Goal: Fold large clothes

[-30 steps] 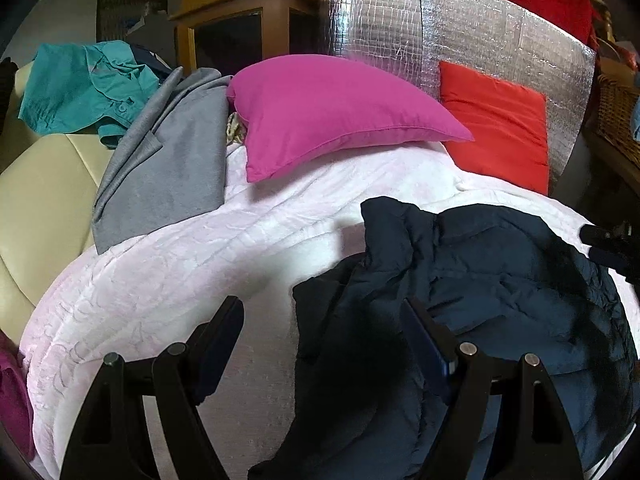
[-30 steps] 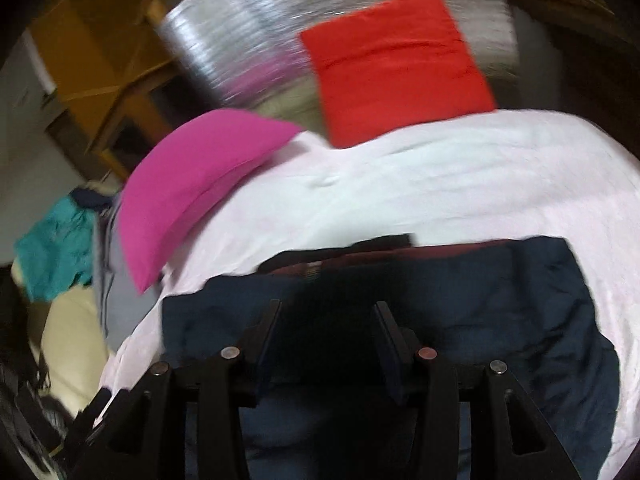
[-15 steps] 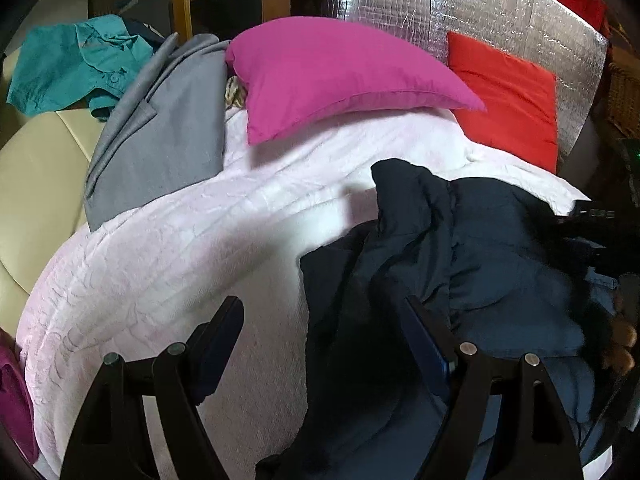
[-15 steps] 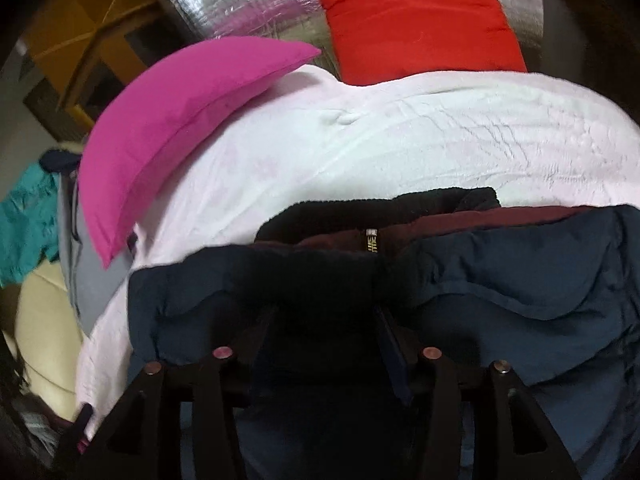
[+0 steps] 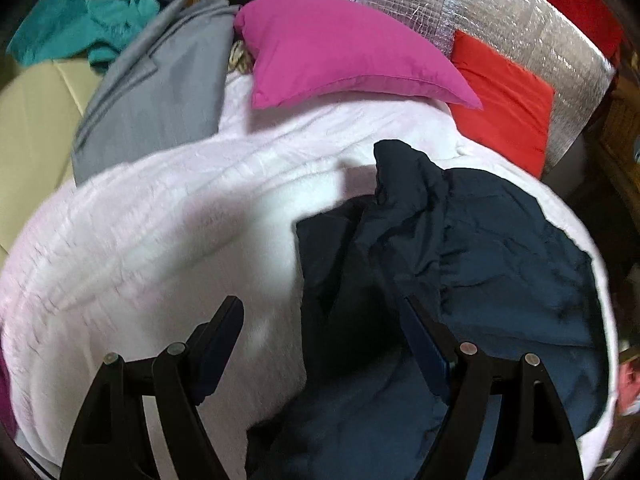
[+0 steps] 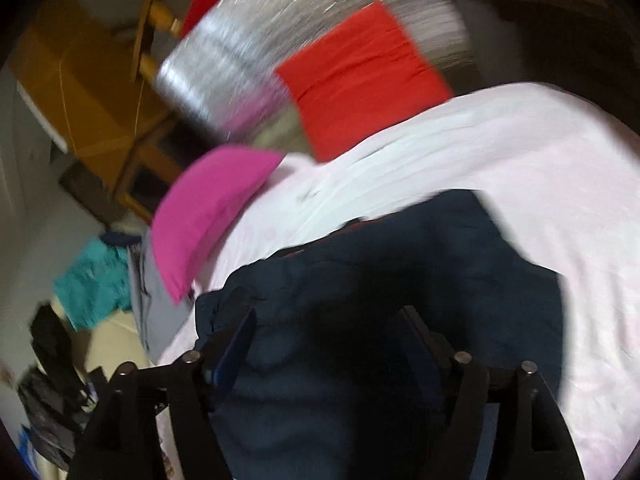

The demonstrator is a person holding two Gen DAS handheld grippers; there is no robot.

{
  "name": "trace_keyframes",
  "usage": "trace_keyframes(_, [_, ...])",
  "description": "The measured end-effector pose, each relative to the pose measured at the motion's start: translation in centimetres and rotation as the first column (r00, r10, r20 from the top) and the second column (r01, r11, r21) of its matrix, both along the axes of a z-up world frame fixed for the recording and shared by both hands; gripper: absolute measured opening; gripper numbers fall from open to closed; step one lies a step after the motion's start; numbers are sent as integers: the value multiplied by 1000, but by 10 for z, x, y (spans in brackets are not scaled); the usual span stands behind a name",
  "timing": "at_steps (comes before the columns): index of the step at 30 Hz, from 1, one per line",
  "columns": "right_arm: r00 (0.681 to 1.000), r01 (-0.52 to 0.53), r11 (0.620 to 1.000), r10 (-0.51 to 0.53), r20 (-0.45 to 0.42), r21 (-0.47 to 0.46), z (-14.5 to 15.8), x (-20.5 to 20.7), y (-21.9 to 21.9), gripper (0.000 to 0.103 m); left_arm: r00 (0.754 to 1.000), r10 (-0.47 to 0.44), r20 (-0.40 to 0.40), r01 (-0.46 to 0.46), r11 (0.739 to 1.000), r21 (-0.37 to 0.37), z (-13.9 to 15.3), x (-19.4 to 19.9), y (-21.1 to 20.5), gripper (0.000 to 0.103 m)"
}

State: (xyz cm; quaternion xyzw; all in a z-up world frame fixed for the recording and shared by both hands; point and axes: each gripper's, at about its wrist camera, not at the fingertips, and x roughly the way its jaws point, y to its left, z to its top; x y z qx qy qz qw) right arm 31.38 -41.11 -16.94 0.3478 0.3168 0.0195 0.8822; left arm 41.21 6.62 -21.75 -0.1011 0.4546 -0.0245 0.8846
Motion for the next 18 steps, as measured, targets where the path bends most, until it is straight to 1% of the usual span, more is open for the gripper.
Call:
trace_keyframes(2, [999,41,996,-42,2,75,-11,-25,-27,79,1000,9,-22,-10,999,-41,-3,-2,8,81])
trace_keyframes(3, [997,77,989,-77,-4,123,-23,-41,-43,79,999,14,-30,-16,998,-66,-5,-3,12,81])
trace_keyframes(5, [992,124,976,-123,-14,178,-38,-59,-61,79,999,25,-46,-31,992,-122,-10,-4,20,81])
trace_keyframes(6, [990,143,966,-141,-26,215,-50,-65,-69,79,998,30,-55,-39,988,-151,-13,-4,23,82])
trace_keyframes(8, [987,158,950,-143,-75,268,-67,-65,-77,79,996,39,-80,-57,970,-238,-21,-3,30,82])
trace_keyframes(9, [987,152,952,-130,-96,265,-72,-62,-78,79,995,36,-93,-61,958,-279,-24,-1,31,82])
trace_keyframes(11, [987,140,963,-116,-115,229,-79,-54,-77,79,993,25,-114,-62,941,-333,-31,2,31,83])
trace_keyframes(13, [982,141,969,-111,-153,204,-90,-46,-78,79,991,8,-133,-57,926,-372,-37,6,26,83])
trace_keyframes(15, [980,130,970,-93,-178,207,-100,-36,-78,79,988,-9,-153,-51,923,-381,-41,10,19,83])
trace_keyframes(18, [981,99,969,-57,-188,224,-112,-22,-80,79,986,-38,-165,-30,919,-393,-44,13,7,83])
